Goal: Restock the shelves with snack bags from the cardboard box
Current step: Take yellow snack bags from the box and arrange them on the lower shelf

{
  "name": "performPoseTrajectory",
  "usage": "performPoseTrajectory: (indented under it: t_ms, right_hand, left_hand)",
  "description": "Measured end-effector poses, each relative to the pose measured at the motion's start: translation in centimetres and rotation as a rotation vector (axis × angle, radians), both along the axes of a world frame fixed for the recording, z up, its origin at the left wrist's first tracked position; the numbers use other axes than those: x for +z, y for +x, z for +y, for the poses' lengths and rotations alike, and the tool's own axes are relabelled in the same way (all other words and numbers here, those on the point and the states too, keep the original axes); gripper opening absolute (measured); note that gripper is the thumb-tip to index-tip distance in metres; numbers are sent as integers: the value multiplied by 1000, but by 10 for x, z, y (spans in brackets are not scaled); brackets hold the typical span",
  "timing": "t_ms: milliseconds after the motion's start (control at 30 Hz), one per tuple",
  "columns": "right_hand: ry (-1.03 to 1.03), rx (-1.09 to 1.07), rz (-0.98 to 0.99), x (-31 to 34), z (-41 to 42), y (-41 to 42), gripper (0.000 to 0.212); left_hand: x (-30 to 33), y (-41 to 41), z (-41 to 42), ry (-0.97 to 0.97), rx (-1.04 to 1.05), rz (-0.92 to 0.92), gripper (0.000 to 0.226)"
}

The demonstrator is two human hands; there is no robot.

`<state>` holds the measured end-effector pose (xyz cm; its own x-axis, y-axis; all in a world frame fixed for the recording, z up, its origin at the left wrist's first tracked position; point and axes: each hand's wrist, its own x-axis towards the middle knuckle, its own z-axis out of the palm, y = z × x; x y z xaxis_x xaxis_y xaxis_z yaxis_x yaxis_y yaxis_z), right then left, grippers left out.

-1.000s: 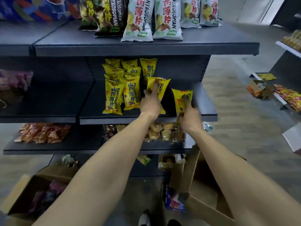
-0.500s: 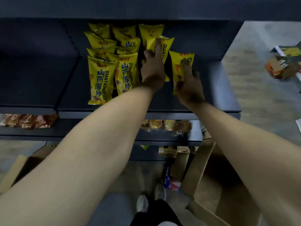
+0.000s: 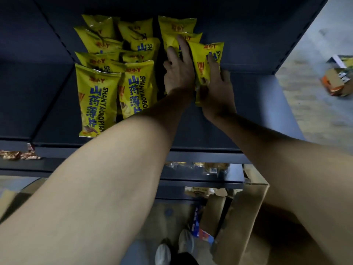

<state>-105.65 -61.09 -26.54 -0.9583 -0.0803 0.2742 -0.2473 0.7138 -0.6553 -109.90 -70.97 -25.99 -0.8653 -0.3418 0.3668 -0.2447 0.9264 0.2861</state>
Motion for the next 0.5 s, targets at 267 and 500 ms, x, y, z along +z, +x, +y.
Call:
performPoseTrajectory:
  t_ms: [267, 500]
  right_hand:
    - [13, 20, -1, -13, 10, 4, 74]
    - [28, 1, 9, -10, 12, 9, 73]
  left_hand:
    - [-17, -12, -4, 13, -4, 13, 60]
    - [-6, -1, -7, 16, -34, -46, 63]
